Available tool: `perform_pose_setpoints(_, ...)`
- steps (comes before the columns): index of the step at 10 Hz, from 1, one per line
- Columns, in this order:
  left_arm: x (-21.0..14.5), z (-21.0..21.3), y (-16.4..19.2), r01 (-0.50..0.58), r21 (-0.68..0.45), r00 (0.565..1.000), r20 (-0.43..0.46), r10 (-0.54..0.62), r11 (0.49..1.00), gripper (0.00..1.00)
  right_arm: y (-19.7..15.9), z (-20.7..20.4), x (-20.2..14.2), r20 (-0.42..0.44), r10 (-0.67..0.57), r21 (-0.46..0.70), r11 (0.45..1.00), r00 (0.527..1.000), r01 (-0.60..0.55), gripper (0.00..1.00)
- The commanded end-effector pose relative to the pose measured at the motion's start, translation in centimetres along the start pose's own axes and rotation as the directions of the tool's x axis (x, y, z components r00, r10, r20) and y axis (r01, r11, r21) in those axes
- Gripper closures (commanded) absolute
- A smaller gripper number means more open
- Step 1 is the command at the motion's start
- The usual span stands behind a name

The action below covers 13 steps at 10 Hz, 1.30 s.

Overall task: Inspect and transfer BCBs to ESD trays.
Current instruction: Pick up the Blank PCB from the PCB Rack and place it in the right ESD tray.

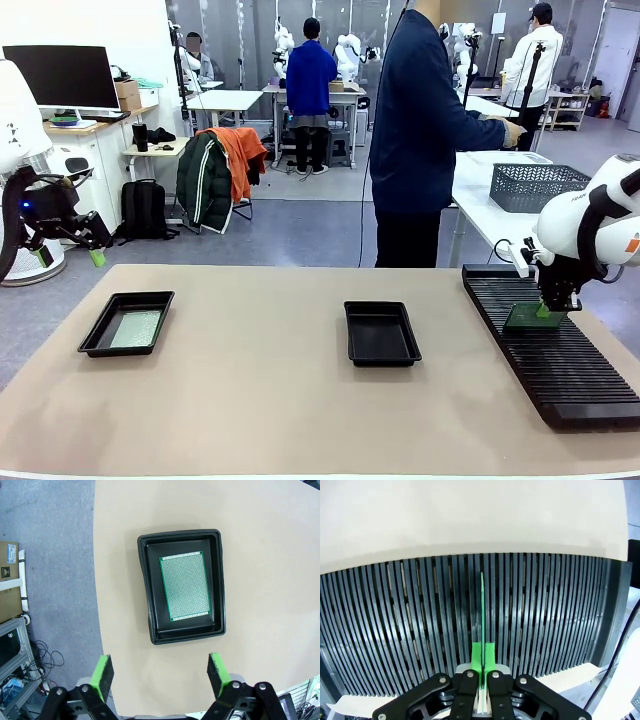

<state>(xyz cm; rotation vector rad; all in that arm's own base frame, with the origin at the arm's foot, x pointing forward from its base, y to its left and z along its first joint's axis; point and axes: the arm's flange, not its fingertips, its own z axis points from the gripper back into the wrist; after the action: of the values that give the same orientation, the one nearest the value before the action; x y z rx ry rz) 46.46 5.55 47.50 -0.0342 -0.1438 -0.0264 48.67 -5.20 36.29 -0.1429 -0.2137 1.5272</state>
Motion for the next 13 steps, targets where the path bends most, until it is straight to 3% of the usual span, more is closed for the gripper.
perform_pose_setpoints(1, -0.2, -0.2, 0.0, 0.005, 0.0, 1.0, 0.007, -0.005, 1.0, 0.0, 0.0, 5.3, 0.0, -0.011, 0.019, -0.01, 1.0, 1.0, -0.019, 0.97)
perform_pose_setpoints(3, -0.2, -0.2, 0.0, 0.005, 0.0, 1.0, 0.007, -0.005, 1.0, 0.0, -0.1, 12.6, 0.6, -0.039, 0.022, -0.017, 1.0, 0.999, -0.022, 0.97)
perform_pose_setpoints(8, -0.2, -0.2, 0.0, 0.005, 0.0, 1.0, 0.007, -0.005, 1.0, 0.0, -1.2, 27.8, 1.3, -0.067, -0.103, 0.016, 0.994, 0.992, 0.104, 0.97)
perform_pose_setpoints(10, -0.2, -0.2, 0.0, 0.005, 0.0, 1.0, 0.007, -0.005, 1.0, 0.0, -1.3, 30.9, 1.9, -0.051, -0.122, 0.036, 0.992, 0.991, 0.123, 0.97)
perform_pose_setpoints(13, -0.2, -0.2, 0.0, 0.005, 0.0, 1.0, 0.007, -0.005, 1.0, 0.0, -1.8, 31.4, 1.8, -0.036, -0.147, 0.037, 0.988, 0.989, 0.148, 0.97)
